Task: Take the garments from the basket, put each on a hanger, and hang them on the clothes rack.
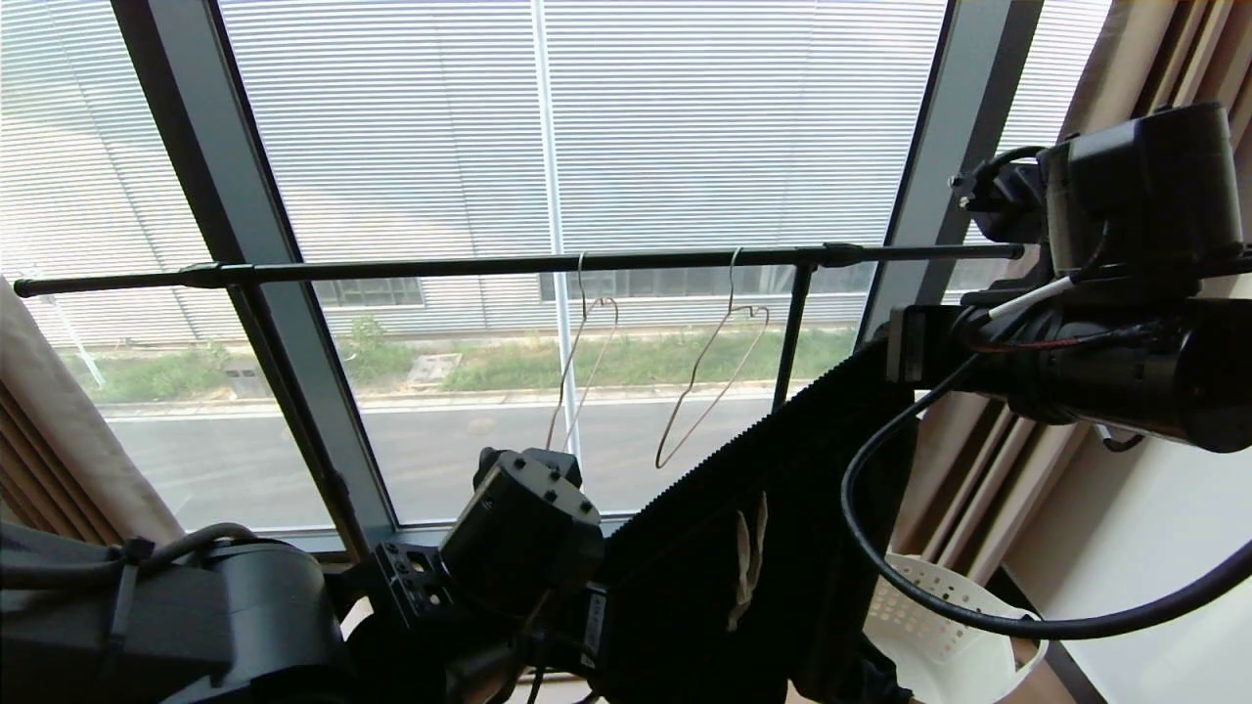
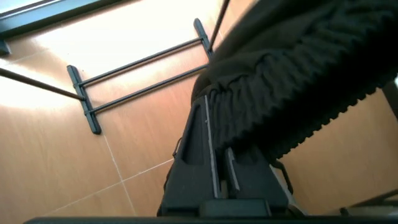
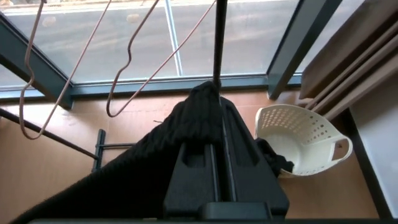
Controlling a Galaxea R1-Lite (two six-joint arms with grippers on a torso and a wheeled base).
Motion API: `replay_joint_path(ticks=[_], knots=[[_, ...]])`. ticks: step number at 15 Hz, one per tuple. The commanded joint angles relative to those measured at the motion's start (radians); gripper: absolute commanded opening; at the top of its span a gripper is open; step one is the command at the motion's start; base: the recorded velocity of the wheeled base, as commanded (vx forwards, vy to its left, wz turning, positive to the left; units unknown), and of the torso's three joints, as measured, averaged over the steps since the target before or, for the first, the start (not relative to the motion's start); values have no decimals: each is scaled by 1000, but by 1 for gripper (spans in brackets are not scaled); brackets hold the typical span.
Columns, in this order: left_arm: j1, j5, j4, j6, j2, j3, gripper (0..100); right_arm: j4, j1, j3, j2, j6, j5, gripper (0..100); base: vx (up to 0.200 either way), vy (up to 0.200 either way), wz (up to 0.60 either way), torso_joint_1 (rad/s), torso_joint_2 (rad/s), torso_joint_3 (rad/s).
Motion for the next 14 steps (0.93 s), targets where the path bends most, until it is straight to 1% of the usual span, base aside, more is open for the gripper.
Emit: replay_joint_path(ticks=[1, 2, 4, 6, 7, 10, 13, 14], knots=[[31, -5, 1, 0, -41, 5, 0, -52, -5, 85, -26, -22, 9, 0, 0, 0, 0, 0, 0, 0], [37, -14, 1, 0, -52, 5, 0, -75, -5, 115, -27, -39, 12, 0, 0, 0, 0, 0, 0, 0], [69, -63, 1, 3, -95, 1, 0, -158, -5, 218, -38, -105, 46, 0, 0, 0, 0, 0, 0, 0], [106, -132, 1, 6, -132, -9, 0, -224, -6, 292, -40, -160, 84, 0, 0, 0, 0, 0, 0, 0], [125, -161, 1, 9, -138, -15, 0, -250, -6, 321, -38, -177, 86, 0, 0, 0, 0, 0, 0, 0], [146, -177, 1, 12, -138, -32, 0, -310, -5, 399, -58, -229, 100, 0, 0, 0, 0, 0, 0, 0], [154, -181, -1, 54, -147, -33, 0, -346, -5, 471, -118, -304, 190, 0, 0, 0, 0, 0, 0, 0], [155, -213, -2, 61, -166, -35, 0, -365, -5, 490, -146, -330, 230, 0, 0, 0, 0, 0, 0, 0]])
